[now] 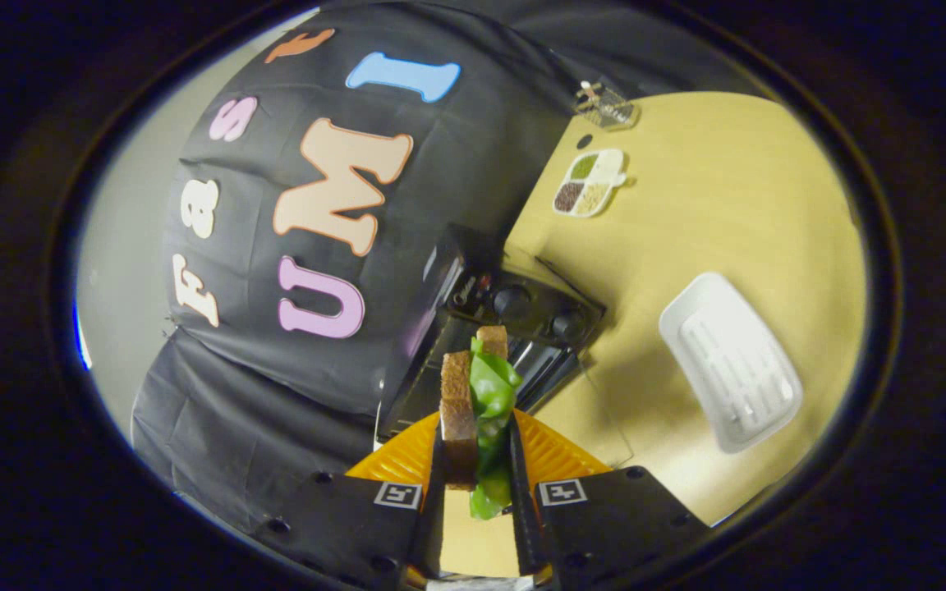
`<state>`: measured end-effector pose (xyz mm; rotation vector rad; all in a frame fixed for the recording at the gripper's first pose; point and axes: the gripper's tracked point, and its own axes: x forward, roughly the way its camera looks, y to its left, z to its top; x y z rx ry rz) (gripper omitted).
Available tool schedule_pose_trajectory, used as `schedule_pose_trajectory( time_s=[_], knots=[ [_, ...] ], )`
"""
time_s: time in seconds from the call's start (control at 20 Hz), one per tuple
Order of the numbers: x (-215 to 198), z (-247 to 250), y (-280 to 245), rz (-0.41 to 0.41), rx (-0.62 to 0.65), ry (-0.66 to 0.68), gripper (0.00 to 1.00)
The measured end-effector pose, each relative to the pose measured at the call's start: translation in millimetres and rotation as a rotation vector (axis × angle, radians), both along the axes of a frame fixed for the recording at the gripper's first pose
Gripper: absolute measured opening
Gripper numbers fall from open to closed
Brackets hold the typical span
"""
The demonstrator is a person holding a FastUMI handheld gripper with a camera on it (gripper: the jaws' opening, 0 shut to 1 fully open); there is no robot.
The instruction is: Open the toaster oven, put the food inside, and close the toaster oven door.
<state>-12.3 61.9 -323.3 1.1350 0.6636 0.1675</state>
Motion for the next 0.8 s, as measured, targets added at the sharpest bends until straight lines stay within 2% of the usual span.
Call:
schedule_pose_trajectory(
  time_s=[0.4, 0.55, 0.8],
  knots=[
    [56.0, -24.8, 74.1, 0.063, 0.029, -0.008, 0.37],
    [80.3, -31.0, 84.8, 0.049, 0.069, -0.001, 0.37],
    [110.1, -47.1, 85.6, 0.027, -0.011, -0.011, 0.37]
  ],
)
